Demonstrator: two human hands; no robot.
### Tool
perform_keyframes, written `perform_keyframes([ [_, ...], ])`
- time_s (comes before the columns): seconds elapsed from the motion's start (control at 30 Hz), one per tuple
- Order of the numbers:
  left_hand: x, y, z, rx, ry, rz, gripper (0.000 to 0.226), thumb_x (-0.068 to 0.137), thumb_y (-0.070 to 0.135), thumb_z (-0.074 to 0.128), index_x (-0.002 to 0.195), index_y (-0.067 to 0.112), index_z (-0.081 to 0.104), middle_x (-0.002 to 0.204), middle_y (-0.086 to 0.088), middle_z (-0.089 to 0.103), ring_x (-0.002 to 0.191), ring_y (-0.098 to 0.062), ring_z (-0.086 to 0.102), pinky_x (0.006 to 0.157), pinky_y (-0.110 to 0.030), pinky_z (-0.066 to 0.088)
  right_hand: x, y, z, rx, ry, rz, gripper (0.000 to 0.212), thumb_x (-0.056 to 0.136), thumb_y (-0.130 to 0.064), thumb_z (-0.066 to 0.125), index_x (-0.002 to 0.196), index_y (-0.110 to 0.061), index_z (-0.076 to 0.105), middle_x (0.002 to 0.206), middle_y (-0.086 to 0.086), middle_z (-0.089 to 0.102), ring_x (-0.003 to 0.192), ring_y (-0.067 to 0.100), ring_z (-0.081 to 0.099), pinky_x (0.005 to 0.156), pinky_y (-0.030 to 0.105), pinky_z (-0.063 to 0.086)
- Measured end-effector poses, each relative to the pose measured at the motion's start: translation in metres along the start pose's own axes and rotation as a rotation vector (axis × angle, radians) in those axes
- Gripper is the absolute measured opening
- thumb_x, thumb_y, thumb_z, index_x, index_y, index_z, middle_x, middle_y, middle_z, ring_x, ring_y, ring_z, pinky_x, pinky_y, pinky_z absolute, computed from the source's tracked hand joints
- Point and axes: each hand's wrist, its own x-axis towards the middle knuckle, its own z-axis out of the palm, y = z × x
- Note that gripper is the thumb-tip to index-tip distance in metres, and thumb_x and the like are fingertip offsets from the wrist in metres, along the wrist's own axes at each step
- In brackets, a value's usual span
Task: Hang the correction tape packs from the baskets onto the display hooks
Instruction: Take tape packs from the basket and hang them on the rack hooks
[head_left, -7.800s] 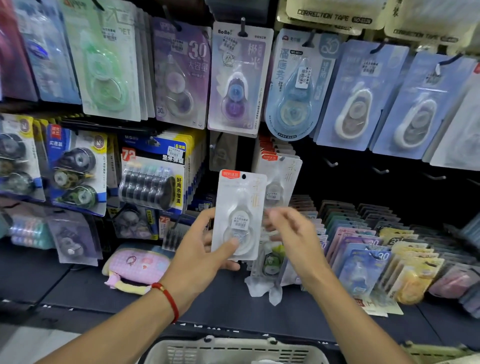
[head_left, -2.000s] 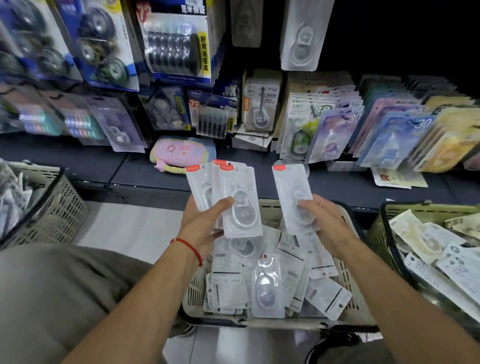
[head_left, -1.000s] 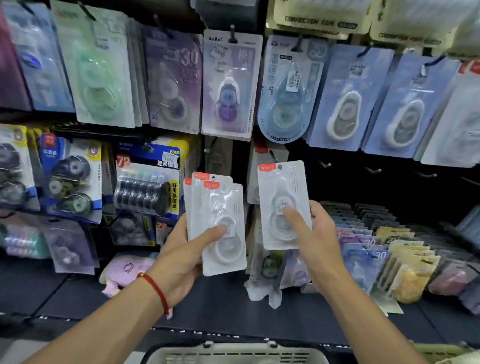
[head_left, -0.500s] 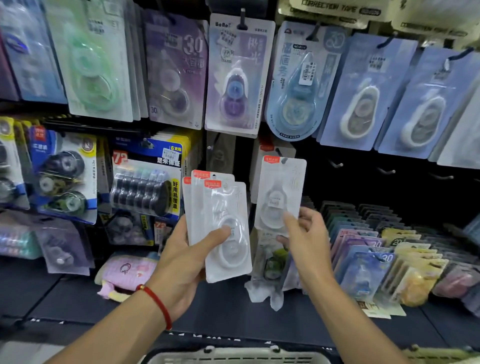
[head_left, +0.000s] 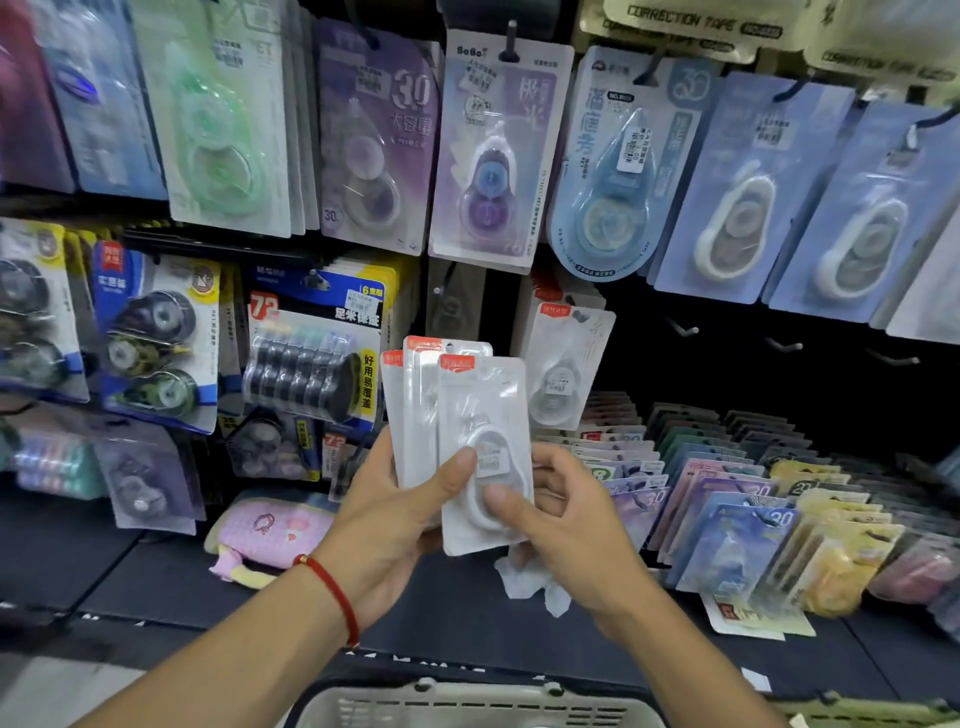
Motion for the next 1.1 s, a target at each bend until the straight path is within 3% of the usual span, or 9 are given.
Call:
perform_keyframes([
  [0.1, 0.001, 0.002, -0.002, -0.012, -0.006, -0.030, 0.054, 0.088, 0.025, 0.077, 0.139, 0.029, 0.058, 0.130, -0.006, 0.074, 0.115, -0.034, 0.074, 0.085, -0.057, 0.063, 0.000, 0.001, -0.011, 0.026, 0.088, -0.058, 0.034, 0.094, -0.030, 0.080, 0.119, -0.037, 0.058, 0.103, 0.003, 0.078, 0.061, 0.033, 0.068, 0.045, 0.038, 0.053],
  [0.2, 0.002, 0.002, -0.003, -0.026, 0.041, -0.050, 0.054, 0.084, 0.022, 0.080, 0.135, 0.030, 0.063, 0.125, -0.005, 0.076, 0.110, -0.032, 0.076, 0.081, -0.057, 0.064, 0.004, 0.005, -0.024, 0.059, 0.249, -0.113, 0.027, 0.101, -0.022, 0.069, 0.111, -0.045, 0.058, 0.096, 0.003, 0.077, 0.050, 0.026, 0.059, 0.044, 0.035, 0.052],
  [0.37, 0.000, 0.001, -0.002, -0.005, 0.064, -0.059, 0.051, 0.080, 0.021, 0.080, 0.128, 0.031, 0.067, 0.120, -0.004, 0.078, 0.105, -0.032, 0.077, 0.079, -0.058, 0.064, 0.013, 0.003, -0.037, 0.100, 0.347, -0.161, 0.028, 0.103, -0.028, 0.067, 0.123, -0.046, 0.057, 0.109, -0.004, 0.078, 0.053, 0.022, 0.062, 0.053, 0.028, 0.055],
  [0.53, 0.000, 0.001, -0.001, 0.015, 0.068, -0.063, 0.051, 0.079, 0.022, 0.081, 0.127, 0.032, 0.068, 0.120, -0.004, 0.078, 0.106, -0.032, 0.077, 0.080, -0.060, 0.064, 0.015, -0.001, -0.043, 0.117, 0.345, -0.183, 0.033, 0.102, -0.029, 0.069, 0.133, -0.035, 0.060, 0.103, 0.001, 0.080, 0.049, 0.019, 0.059, 0.051, 0.027, 0.054],
  [0.73, 0.000, 0.001, -0.002, 0.015, 0.079, -0.066, 0.050, 0.079, 0.023, 0.082, 0.126, 0.031, 0.068, 0.119, -0.004, 0.078, 0.105, -0.032, 0.077, 0.078, -0.058, 0.064, 0.015, -0.008, -0.046, 0.117, 0.348, -0.199, 0.037, 0.098, -0.034, 0.073, 0.134, -0.028, 0.065, 0.106, 0.001, 0.081, 0.046, 0.019, 0.063, 0.050, 0.026, 0.054],
  [0.87, 0.000, 0.002, -0.002, 0.008, 0.083, -0.067, 0.053, 0.079, 0.023, 0.082, 0.129, 0.030, 0.067, 0.120, -0.004, 0.078, 0.106, -0.032, 0.077, 0.078, -0.057, 0.064, 0.013, -0.009, -0.043, 0.105, 0.355, -0.207, 0.040, 0.097, -0.035, 0.074, 0.135, -0.027, 0.065, 0.111, -0.006, 0.080, 0.056, 0.026, 0.073, 0.053, 0.030, 0.060],
  [1.0, 0.000, 0.002, -0.003, 0.012, 0.076, -0.065, 0.056, 0.077, 0.025, 0.083, 0.130, 0.030, 0.066, 0.122, -0.005, 0.077, 0.108, -0.032, 0.077, 0.078, -0.057, 0.064, 0.012, -0.006, -0.041, 0.087, 0.411, -0.203, 0.030, 0.102, -0.023, 0.067, 0.132, -0.027, 0.068, 0.109, -0.008, 0.080, 0.053, 0.027, 0.072, 0.053, 0.029, 0.059],
  [1.1, 0.000, 0.002, -0.004, 0.011, 0.076, -0.065, 0.058, 0.076, 0.025, 0.083, 0.131, 0.029, 0.066, 0.122, -0.005, 0.077, 0.109, -0.033, 0.076, 0.079, -0.058, 0.064, 0.013, -0.003, -0.042, 0.107, 0.421, -0.204, 0.039, 0.098, -0.010, 0.055, 0.132, -0.025, 0.068, 0.105, -0.004, 0.081, 0.056, 0.030, 0.074, 0.053, 0.030, 0.059],
])
